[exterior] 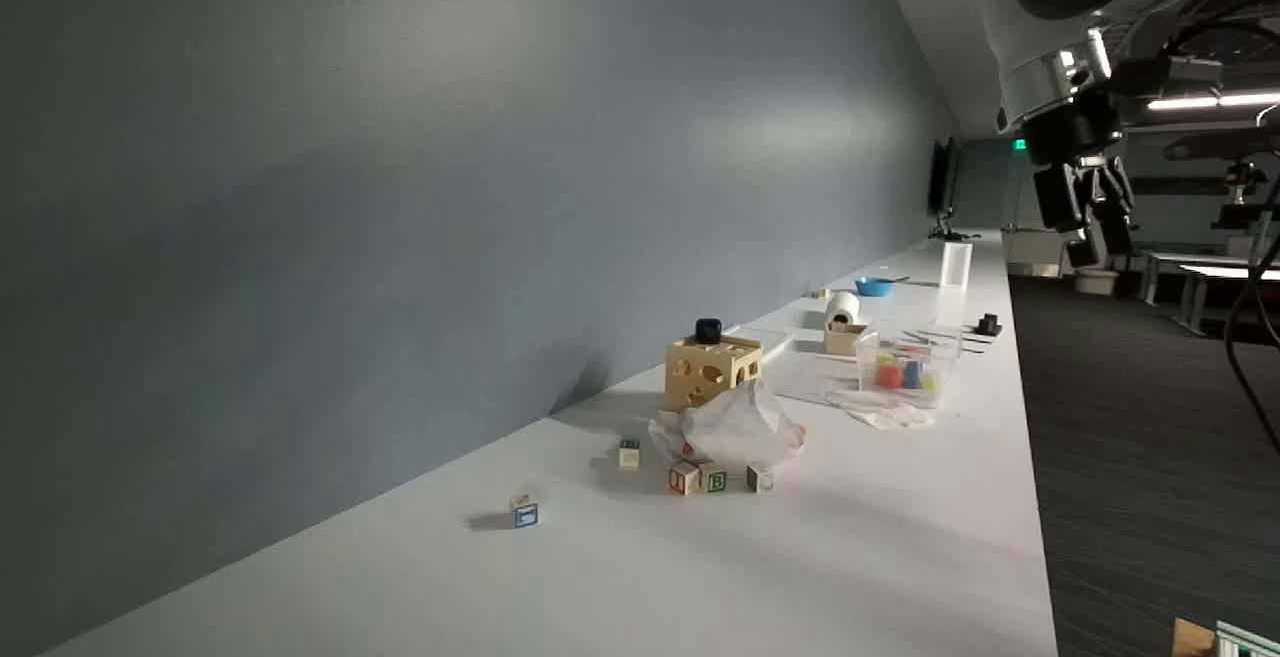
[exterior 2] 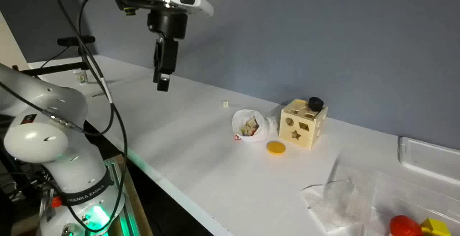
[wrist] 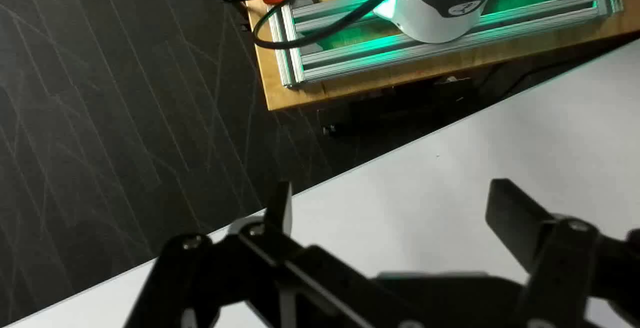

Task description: Put the block into the carrier bag

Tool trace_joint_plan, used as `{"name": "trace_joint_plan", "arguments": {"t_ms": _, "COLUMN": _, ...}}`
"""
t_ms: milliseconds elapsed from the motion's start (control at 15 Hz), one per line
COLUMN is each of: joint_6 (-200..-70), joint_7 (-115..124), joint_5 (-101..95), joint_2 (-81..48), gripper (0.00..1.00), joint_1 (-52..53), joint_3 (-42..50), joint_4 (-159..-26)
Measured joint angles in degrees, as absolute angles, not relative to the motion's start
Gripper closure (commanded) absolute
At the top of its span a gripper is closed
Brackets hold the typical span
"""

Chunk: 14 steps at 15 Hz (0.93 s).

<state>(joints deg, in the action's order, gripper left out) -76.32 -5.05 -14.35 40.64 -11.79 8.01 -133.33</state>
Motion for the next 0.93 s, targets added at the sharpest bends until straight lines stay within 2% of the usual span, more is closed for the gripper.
{"name": "trace_joint_plan", "arguments": {"t_ms": 600, "joint_6": -76.49, "joint_7": -4.57, "joint_5": -14.35, "joint_2": 40.53, "gripper": 0.0, "joint_1": -11.48, "joint_3": 8.21, "joint_4": -133.29}}
{"name": "trace_joint_plan", "arguments": {"t_ms": 933, "joint_6": -88.09, "joint_7": 0.14, "joint_5": -13.14, "joint_2": 34.84, "gripper": 0.0, "joint_1": -10.6, "joint_3": 9.0, "joint_4": -133.34}}
